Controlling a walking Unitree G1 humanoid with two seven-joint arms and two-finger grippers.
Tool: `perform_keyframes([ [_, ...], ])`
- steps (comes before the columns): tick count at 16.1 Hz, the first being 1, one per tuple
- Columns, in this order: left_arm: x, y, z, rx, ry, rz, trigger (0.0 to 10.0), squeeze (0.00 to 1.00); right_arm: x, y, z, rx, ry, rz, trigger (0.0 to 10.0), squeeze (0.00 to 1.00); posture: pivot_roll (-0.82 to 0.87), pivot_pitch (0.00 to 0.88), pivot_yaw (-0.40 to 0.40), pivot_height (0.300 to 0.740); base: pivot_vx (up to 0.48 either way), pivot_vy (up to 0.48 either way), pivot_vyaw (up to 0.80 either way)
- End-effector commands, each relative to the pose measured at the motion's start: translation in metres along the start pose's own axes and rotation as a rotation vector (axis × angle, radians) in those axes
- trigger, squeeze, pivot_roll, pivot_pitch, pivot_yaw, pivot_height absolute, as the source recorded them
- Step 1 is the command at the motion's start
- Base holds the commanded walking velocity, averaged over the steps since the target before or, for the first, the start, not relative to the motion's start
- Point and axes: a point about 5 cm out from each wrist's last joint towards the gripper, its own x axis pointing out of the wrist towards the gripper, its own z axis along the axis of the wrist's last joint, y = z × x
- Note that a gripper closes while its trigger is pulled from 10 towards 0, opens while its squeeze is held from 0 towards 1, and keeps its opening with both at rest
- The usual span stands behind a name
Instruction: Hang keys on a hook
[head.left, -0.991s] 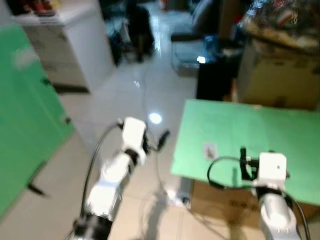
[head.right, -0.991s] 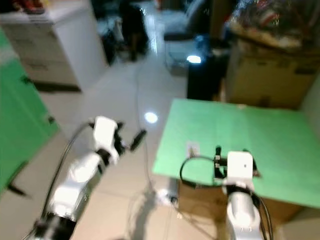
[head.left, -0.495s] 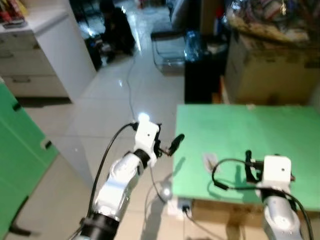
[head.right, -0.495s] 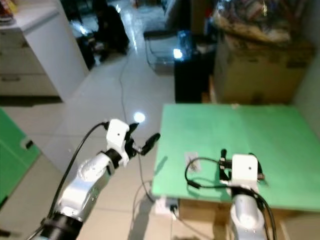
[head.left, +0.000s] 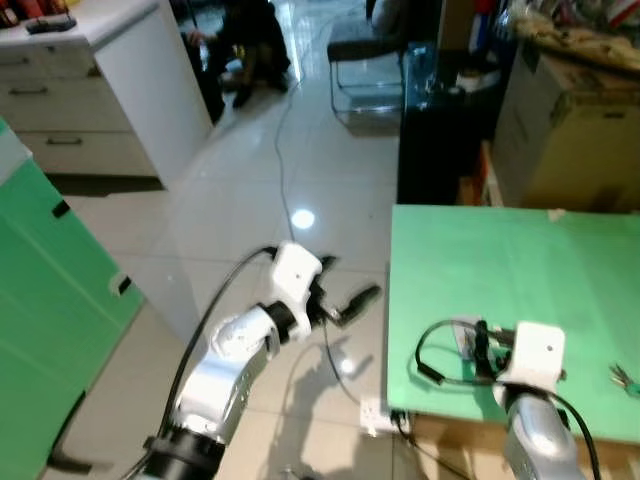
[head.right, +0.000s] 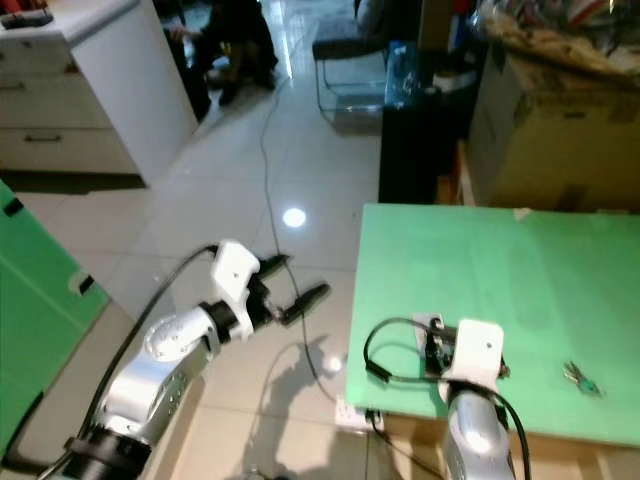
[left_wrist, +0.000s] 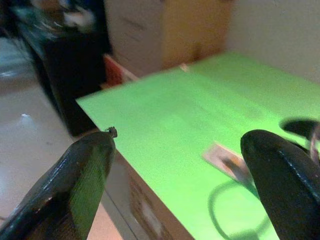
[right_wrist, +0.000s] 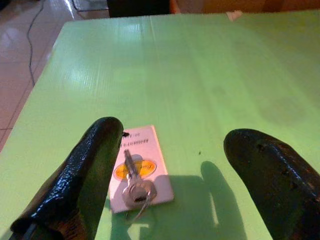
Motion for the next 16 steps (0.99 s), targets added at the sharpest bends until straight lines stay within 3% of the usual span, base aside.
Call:
perform_keyframes([
  [1,-0.008,0.000,-0.006,0.012,0.039,-0.032,10.0,0.00,0.001,0.004,-0.006,0.010,0.028,0.008,10.0,0.00,-0.09,0.152,0.138,0.724,0.000,0.000,0.00],
  [7,-0.022,0.003,-0.003,0.000,0.054,-0.026,10.0,0.00,0.009,0.005,-0.019,-0.028,0.050,0.002,10.0,0.00,-0.05,0.189,0.168,0.724,0.000,0.000,0.00],
  [14,-0.032,-0.002,-0.003,-0.033,0.052,0.010,10.0,0.00,0.024,0.004,-0.007,-0.074,-0.012,0.006,10.0,0.00,-0.04,0.204,0.149,0.724,0.000,0.000,0.00],
  [15,-0.033,-0.003,-0.003,-0.036,0.053,0.011,10.0,0.00,0.025,0.005,-0.008,-0.052,-0.001,0.007,9.1,0.00,-0.04,0.205,0.148,0.724,0.000,0.000,0.00],
  [16,-0.033,-0.004,-0.003,-0.038,0.054,0.012,10.0,0.00,0.026,0.005,-0.010,-0.029,0.015,0.009,0.0,0.00,-0.04,0.207,0.146,0.724,0.000,0.000,0.00],
])
